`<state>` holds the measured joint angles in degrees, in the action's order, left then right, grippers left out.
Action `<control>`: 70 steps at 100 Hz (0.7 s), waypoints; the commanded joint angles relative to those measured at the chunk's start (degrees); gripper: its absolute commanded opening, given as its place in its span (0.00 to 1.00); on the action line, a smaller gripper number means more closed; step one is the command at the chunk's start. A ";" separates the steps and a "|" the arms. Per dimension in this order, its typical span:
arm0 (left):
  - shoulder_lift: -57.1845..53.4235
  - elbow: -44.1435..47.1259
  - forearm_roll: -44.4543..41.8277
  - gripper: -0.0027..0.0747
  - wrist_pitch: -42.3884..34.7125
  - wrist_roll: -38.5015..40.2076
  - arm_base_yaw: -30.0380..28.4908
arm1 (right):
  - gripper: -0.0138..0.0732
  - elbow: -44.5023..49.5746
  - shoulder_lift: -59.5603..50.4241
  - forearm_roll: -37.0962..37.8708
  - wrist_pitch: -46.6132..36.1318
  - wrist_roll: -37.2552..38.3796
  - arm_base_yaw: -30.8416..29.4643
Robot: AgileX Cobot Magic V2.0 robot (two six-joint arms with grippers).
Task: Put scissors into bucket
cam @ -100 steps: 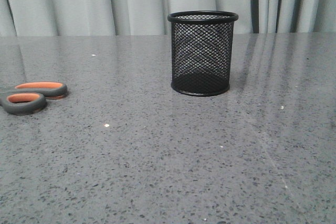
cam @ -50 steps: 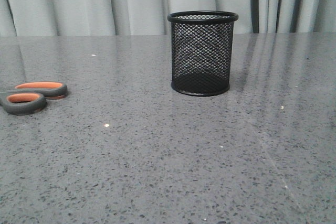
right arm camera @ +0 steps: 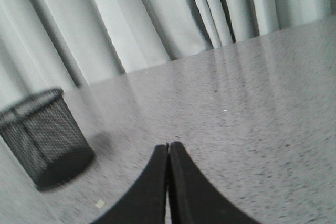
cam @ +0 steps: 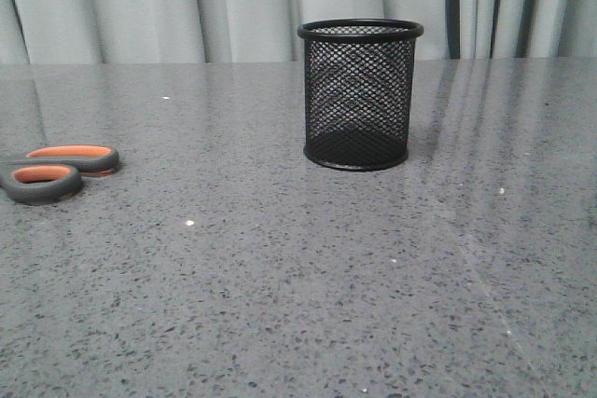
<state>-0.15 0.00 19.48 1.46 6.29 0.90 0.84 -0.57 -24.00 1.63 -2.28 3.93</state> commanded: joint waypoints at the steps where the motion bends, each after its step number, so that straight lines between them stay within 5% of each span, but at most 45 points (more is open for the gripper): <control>1: -1.44 1.93 8.89 0.01 -7.08 0.49 0.37 | 0.11 0.11 -1.27 -6.11 -5.46 -0.16 -0.36; 23: -1.28 -4.20 12.88 0.01 -1.46 0.01 0.37 | 0.11 -5.65 -0.67 -4.25 2.65 -0.16 -0.36; 37: 2.73 -12.12 6.25 0.01 7.17 0.01 0.37 | 0.11 -12.92 3.91 1.82 9.27 -0.16 -0.36; 52: 12.85 -23.43 -0.48 0.01 16.32 -1.23 0.37 | 0.11 -23.33 15.11 6.30 16.14 -0.16 -0.36; 70: 27.30 -37.74 -0.47 0.01 28.72 -12.96 0.37 | 0.11 -37.63 32.28 8.89 28.64 -0.16 -0.36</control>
<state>20.46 -30.17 18.87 26.97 -0.86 0.90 -29.74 24.13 -16.28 28.12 -2.25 3.93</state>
